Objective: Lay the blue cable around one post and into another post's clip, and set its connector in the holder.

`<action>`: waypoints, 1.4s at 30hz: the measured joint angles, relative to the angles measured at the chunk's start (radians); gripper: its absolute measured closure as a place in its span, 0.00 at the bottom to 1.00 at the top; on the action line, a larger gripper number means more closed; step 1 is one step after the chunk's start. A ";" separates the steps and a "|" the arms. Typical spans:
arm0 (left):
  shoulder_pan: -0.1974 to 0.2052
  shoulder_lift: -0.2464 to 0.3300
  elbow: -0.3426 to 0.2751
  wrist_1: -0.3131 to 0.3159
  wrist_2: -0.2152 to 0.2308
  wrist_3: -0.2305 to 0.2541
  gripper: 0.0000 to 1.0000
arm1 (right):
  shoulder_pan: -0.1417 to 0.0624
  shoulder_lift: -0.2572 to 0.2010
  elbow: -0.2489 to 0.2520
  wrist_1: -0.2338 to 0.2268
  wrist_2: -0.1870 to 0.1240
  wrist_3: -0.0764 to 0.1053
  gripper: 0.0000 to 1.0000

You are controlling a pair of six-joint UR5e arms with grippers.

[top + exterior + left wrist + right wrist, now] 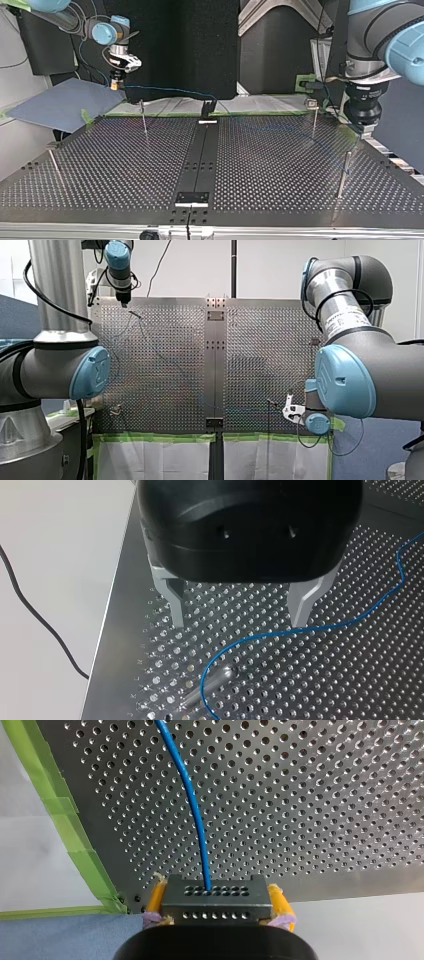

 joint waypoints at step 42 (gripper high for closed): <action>-0.154 0.129 -0.249 0.257 0.254 -0.118 0.00 | 0.000 0.000 0.000 0.005 0.000 -0.007 1.00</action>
